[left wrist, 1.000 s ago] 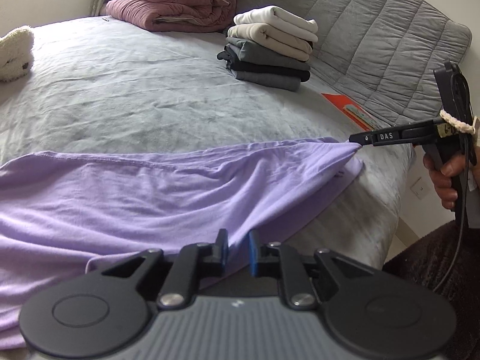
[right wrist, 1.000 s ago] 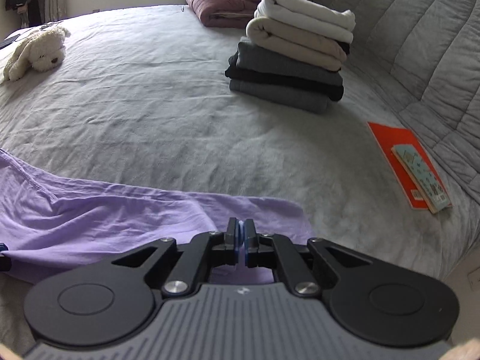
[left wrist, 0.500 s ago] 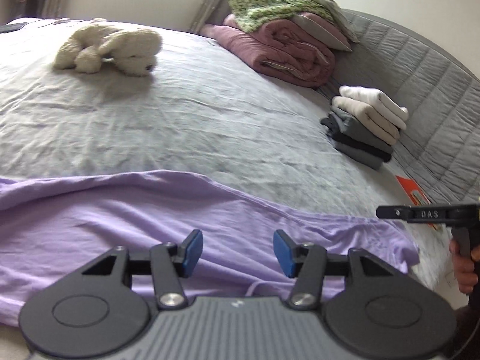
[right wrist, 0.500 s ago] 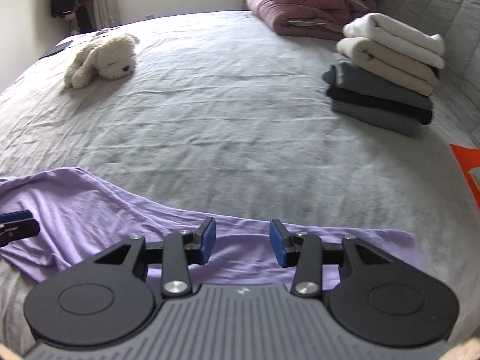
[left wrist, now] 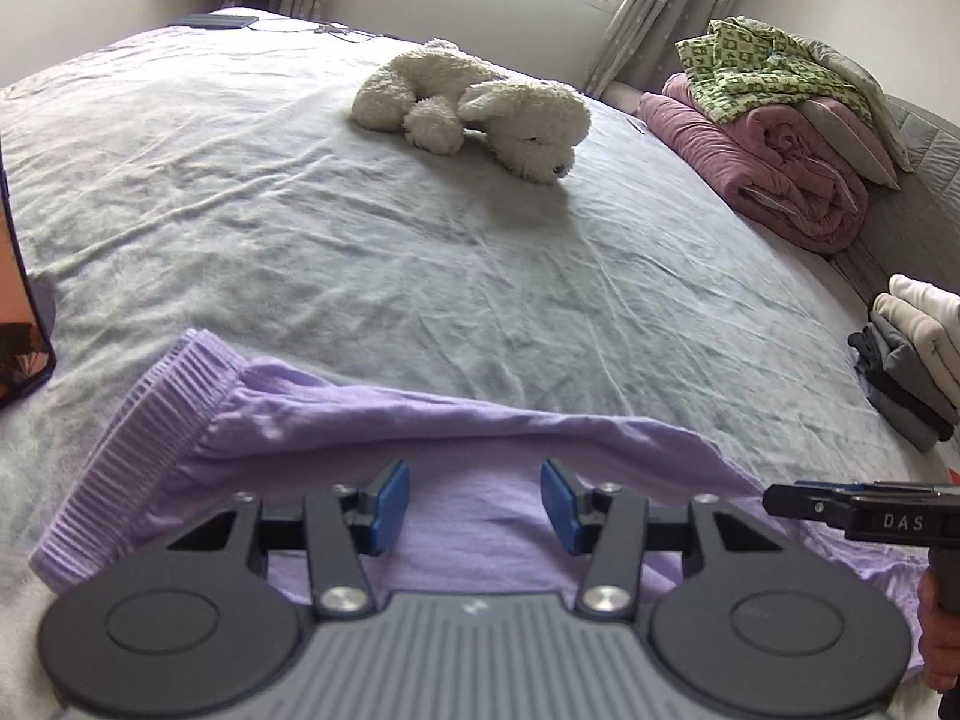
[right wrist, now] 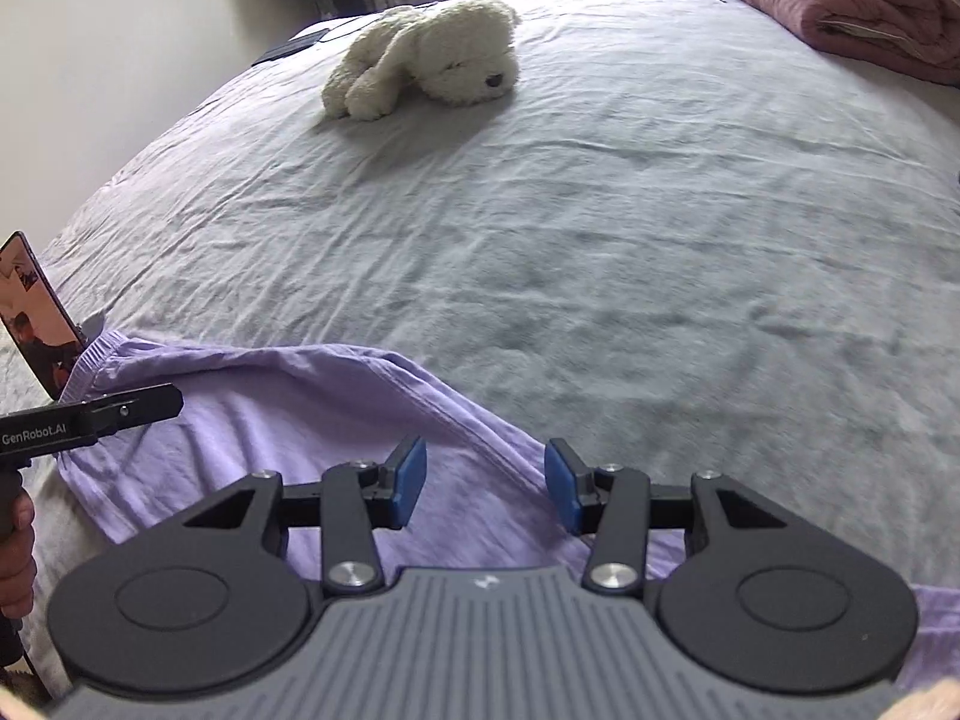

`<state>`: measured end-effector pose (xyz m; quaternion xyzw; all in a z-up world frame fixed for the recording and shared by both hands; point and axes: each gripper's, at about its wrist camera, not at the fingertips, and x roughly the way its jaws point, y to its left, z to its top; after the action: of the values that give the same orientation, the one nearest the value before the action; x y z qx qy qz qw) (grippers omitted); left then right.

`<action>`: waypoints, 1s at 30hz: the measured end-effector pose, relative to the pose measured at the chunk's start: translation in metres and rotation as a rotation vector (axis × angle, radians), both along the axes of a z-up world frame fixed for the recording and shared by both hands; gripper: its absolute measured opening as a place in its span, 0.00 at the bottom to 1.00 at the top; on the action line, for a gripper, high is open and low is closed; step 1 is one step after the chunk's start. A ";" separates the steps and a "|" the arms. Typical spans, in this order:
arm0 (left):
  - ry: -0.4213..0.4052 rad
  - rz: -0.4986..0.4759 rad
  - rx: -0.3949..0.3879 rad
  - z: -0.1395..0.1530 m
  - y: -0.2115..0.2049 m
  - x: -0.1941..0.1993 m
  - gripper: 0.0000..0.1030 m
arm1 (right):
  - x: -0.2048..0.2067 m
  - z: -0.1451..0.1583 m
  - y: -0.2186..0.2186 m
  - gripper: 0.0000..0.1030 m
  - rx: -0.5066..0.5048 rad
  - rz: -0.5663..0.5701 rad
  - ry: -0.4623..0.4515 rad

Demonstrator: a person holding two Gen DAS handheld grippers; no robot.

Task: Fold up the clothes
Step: 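Move both grippers to the ribbed waistband of the lavender pants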

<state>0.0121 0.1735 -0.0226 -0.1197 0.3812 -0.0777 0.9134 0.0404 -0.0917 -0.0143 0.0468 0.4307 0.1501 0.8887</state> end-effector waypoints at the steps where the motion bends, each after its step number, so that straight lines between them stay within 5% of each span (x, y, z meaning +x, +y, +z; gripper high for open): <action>1: -0.006 0.005 0.014 0.000 0.000 0.001 0.47 | 0.004 -0.002 0.005 0.47 -0.001 0.017 -0.008; 12: 0.008 0.081 0.025 -0.013 0.043 0.001 0.34 | 0.027 -0.001 0.021 0.46 0.086 0.191 -0.057; 24: 0.019 0.100 0.023 -0.013 0.040 0.006 0.34 | 0.026 -0.003 0.022 0.35 0.084 0.280 -0.052; 30: 0.021 0.100 0.020 -0.013 0.042 0.006 0.34 | 0.025 -0.010 0.028 0.33 0.077 0.346 0.022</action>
<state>0.0180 0.2152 -0.0355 -0.1304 0.3853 -0.0269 0.9132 0.0658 -0.0634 -0.0244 0.0075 0.4358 0.3169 0.8424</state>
